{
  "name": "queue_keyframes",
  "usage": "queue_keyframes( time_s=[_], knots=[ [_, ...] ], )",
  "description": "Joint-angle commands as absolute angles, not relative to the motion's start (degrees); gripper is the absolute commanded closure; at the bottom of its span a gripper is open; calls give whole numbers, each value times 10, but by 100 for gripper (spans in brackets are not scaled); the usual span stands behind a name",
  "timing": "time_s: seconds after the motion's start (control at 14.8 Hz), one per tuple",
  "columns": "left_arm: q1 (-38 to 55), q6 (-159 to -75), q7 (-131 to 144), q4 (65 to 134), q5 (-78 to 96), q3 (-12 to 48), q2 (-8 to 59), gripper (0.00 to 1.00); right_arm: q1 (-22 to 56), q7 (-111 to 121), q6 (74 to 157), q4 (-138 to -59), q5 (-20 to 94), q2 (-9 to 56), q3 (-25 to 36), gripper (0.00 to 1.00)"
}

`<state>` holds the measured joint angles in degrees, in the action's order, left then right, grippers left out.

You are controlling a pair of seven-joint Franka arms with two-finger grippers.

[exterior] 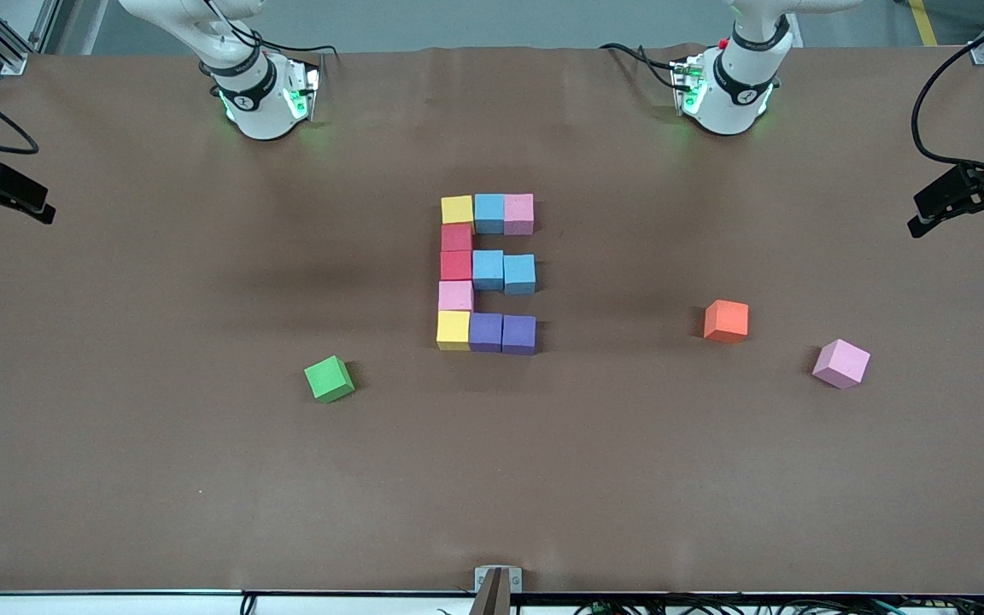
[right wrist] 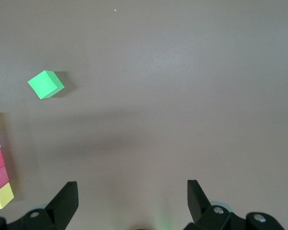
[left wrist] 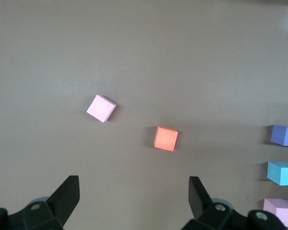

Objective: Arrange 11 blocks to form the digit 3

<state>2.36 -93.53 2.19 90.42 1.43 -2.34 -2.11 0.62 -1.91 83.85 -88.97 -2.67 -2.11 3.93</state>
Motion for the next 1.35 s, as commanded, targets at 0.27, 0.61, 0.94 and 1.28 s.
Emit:
queue_keyframes(
  time_s=[0.27, 0.61, 0.94, 1.28],
  knots=[
    [19, -932, 17, 895, 12, -21, -18, 0, -8, -23, 842, -933, -33, -65, 14, 0],
    [19, -931, 17, 895, 12, -21, -18, 0, -15, -23, 841, -933, -32, -69, 9, 0],
    [19, -931, 17, 895, 12, -21, -18, 0, -22, -23, 841, -933, -30, -69, 7, 0],
    [20, -931, 16, 895, 12, -21, -18, 0, -41, -23, 845, -933, -30, -69, -22, 0]
  ],
)
